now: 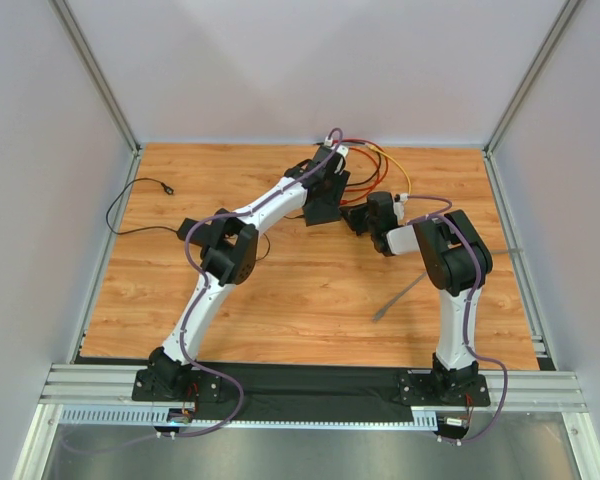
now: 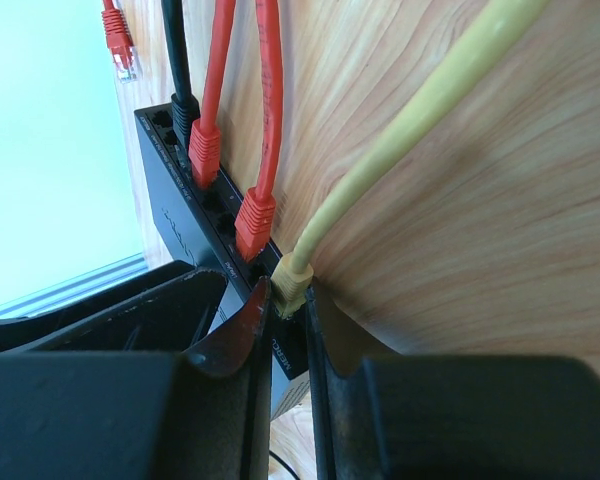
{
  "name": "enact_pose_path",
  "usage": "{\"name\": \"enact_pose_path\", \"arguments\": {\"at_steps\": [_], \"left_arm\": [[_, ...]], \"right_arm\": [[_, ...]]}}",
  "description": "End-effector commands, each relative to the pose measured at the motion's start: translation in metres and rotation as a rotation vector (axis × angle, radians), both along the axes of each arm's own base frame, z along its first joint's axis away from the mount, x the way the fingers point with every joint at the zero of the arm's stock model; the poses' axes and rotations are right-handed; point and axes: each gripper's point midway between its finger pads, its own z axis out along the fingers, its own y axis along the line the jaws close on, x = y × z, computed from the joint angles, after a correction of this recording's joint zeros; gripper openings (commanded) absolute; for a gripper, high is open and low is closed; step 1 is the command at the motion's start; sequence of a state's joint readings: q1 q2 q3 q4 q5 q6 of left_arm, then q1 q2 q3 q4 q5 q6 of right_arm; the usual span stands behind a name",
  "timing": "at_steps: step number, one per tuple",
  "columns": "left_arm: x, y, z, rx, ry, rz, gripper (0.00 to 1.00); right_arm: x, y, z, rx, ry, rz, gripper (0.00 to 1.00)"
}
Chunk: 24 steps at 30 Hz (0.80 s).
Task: Pull the plug from the switch port
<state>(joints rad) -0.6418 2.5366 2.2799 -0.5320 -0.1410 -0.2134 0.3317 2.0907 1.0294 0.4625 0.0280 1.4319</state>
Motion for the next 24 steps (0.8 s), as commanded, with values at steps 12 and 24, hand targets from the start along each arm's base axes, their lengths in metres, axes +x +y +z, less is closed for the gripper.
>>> {"name": "enact_pose_path", "arguments": {"at_steps": [12,24], "left_arm": [[-0.002,-0.014,-0.003,-0.008,0.022,-0.057,0.69],[-0.014,-0.001,-0.016,0.092,0.066,-0.089,0.63]], "right_arm": [[-0.037,-0.005,-0.047,-0.090,0.158,0.036,0.00],[-0.040,-0.006,-0.047,-0.084,0.158,0.031,0.00]]}}
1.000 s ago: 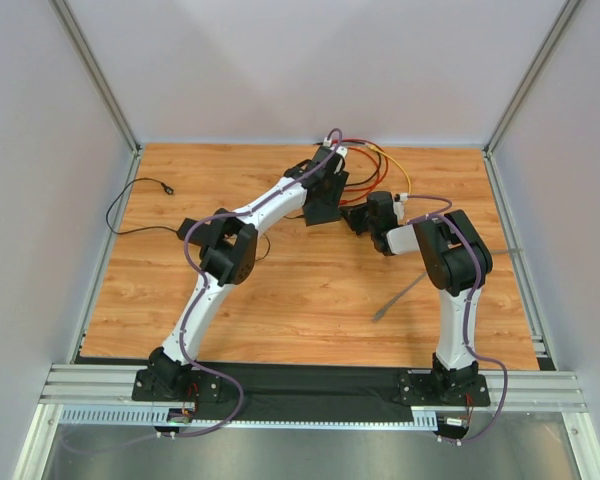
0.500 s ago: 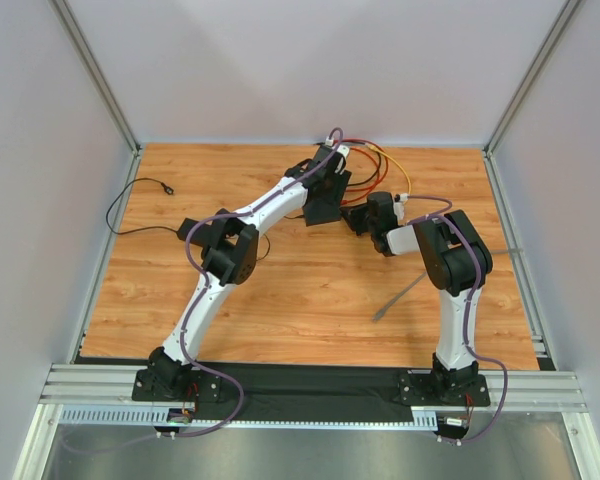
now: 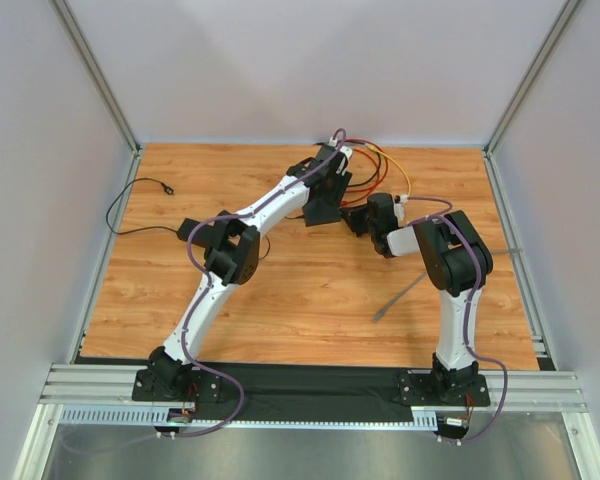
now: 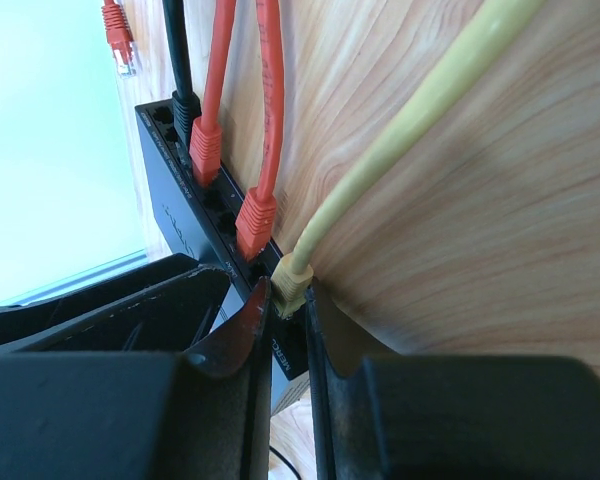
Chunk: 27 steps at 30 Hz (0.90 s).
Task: Pull the plug from the switch port
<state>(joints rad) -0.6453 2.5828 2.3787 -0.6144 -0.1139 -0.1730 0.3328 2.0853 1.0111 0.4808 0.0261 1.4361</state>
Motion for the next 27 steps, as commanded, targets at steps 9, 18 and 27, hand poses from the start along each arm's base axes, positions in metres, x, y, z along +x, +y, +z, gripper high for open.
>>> {"name": "enact_pose_path", "arguments": {"at_steps": [9,18,27], "left_arm": [[-0.018,0.008,-0.025,0.107,0.085,-0.030,0.63],[-0.024,0.018,-0.039,0.108,0.156,0.010,0.63],[-0.022,0.024,-0.041,0.094,0.178,0.012,0.57]], "right_arm": [[-0.042,-0.014,-0.047,-0.107,0.166,0.011,0.00],[-0.056,-0.040,-0.057,-0.167,0.287,-0.099,0.00],[-0.052,-0.053,-0.046,-0.025,0.216,-0.212,0.00]]}}
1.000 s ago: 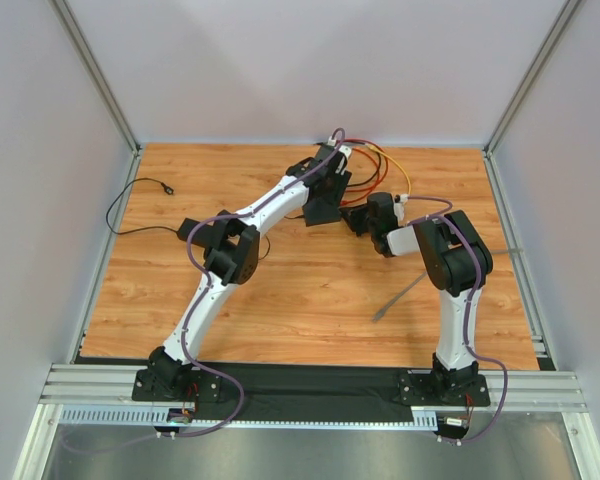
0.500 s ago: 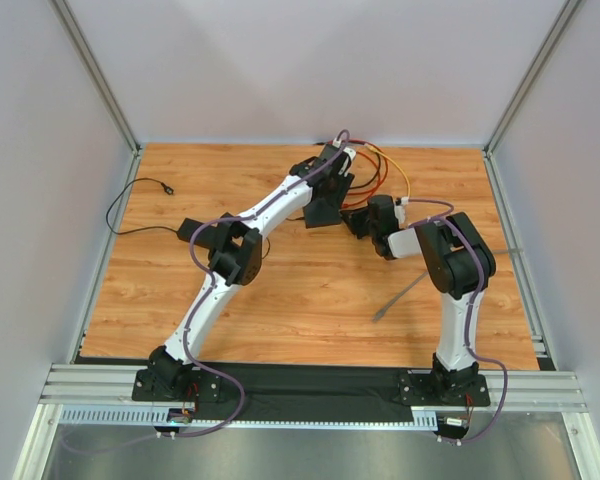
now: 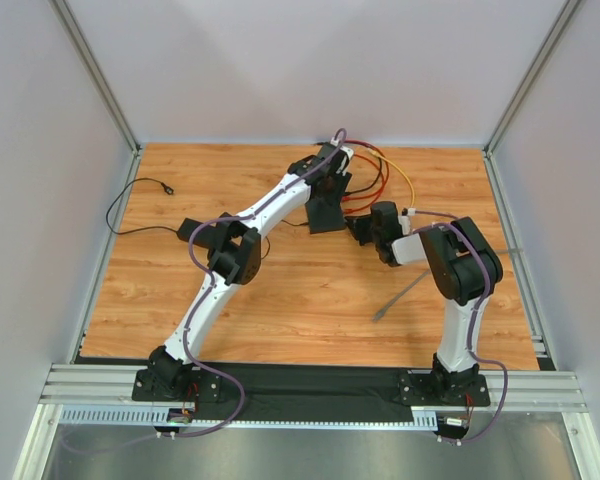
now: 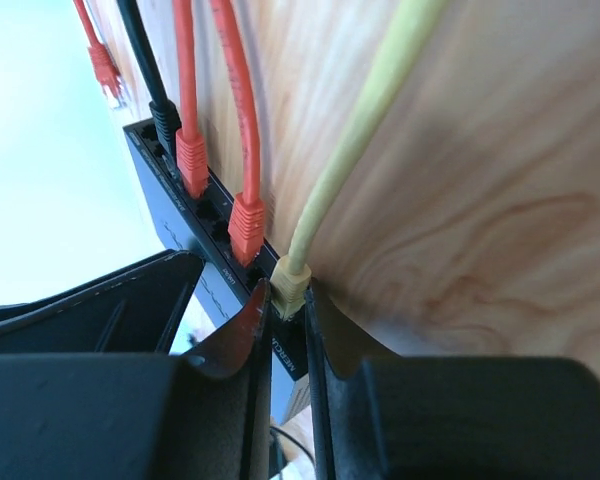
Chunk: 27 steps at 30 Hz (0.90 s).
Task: Pull the plug from the switch port
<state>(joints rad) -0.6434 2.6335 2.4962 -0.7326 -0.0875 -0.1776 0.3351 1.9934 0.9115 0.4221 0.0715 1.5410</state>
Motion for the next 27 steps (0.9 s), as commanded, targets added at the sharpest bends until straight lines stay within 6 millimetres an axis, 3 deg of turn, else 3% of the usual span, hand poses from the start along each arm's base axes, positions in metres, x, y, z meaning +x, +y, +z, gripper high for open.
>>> {"name": "enact_pose_path", "arguments": {"at_steps": [1,10,14,19,20,27], "left_arm": [[-0.016,0.025,-0.039,0.082,0.125,0.023,0.57],[-0.018,0.021,-0.041,0.068,0.136,-0.002,0.56],[-0.016,0.021,-0.035,0.053,0.128,0.004,0.55],[-0.018,0.026,-0.036,0.047,0.130,0.016,0.56],[-0.019,0.025,-0.036,0.042,0.127,0.012,0.56],[-0.021,0.023,-0.032,0.018,0.119,0.002,0.58]], "right_arm": [[-0.029,-0.041,-0.048,-0.052,0.154,-0.126,0.00],[-0.023,-0.026,-0.056,0.016,0.126,-0.089,0.00],[-0.027,-0.039,-0.047,-0.030,0.124,-0.112,0.00],[-0.054,-0.058,-0.044,-0.123,0.167,-0.126,0.00],[-0.053,-0.061,-0.033,-0.127,0.144,-0.132,0.00],[-0.069,-0.081,-0.010,-0.239,0.158,-0.093,0.00]]}}
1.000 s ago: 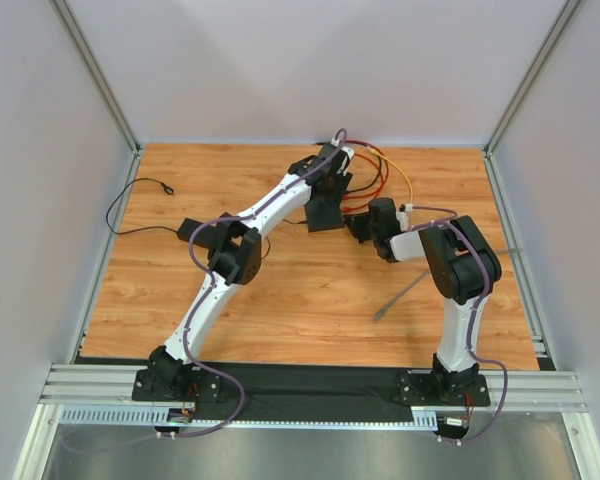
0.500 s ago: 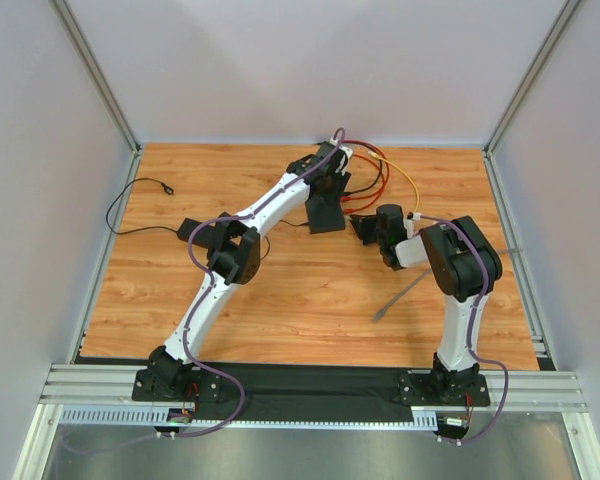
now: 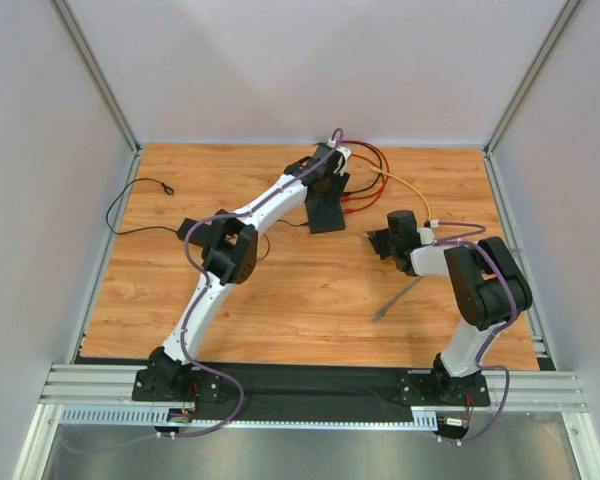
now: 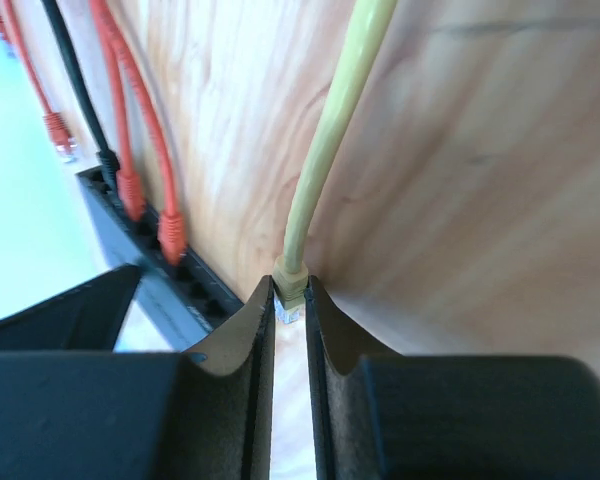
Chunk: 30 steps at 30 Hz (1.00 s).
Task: Pull the plug from the switch port
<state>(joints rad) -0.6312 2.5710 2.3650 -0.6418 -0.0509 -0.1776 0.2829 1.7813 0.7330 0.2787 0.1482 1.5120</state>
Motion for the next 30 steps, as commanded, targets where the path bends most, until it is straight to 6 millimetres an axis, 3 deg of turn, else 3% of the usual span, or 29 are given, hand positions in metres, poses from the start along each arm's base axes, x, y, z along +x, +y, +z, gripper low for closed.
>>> {"name": "enact_pose_path", "arguments": {"at_steps": [1,7,10,12,13,14,16,21,25,30], "left_arm": [[-0.020,0.020,-0.032,0.052,0.121,0.010,0.58],[-0.024,0.020,-0.029,0.030,0.107,-0.004,0.58],[-0.023,0.021,-0.026,0.020,0.098,-0.002,0.58],[-0.023,0.021,-0.027,0.020,0.101,0.000,0.58],[-0.023,0.021,-0.026,0.020,0.099,0.000,0.58],[-0.023,0.022,-0.027,0.020,0.101,0.001,0.58],[-0.022,0.021,-0.025,0.014,0.092,0.001,0.58],[-0.029,0.019,-0.020,-0.018,0.079,-0.029,0.59],[-0.037,0.016,-0.009,-0.063,0.050,-0.073,0.60],[-0.041,0.017,0.002,-0.090,0.012,-0.085,0.60]], "right_arm": [[-0.026,-0.028,-0.009,-0.145,0.084,0.008,0.00],[-0.036,-0.058,0.019,-0.217,0.052,0.039,0.00],[-0.043,-0.077,0.052,-0.300,0.000,0.056,0.00],[-0.055,-0.092,0.060,-0.341,0.025,0.049,0.00],[-0.060,-0.098,0.079,-0.352,-0.007,0.028,0.00],[-0.072,-0.107,0.079,-0.374,0.032,0.008,0.00],[-0.084,-0.111,0.096,-0.387,-0.003,0.002,0.00],[-0.122,-0.105,0.085,-0.349,0.054,0.046,0.01],[-0.149,-0.086,0.055,-0.271,0.097,0.133,0.00],[-0.169,-0.071,0.025,-0.298,0.170,0.234,0.01]]}}
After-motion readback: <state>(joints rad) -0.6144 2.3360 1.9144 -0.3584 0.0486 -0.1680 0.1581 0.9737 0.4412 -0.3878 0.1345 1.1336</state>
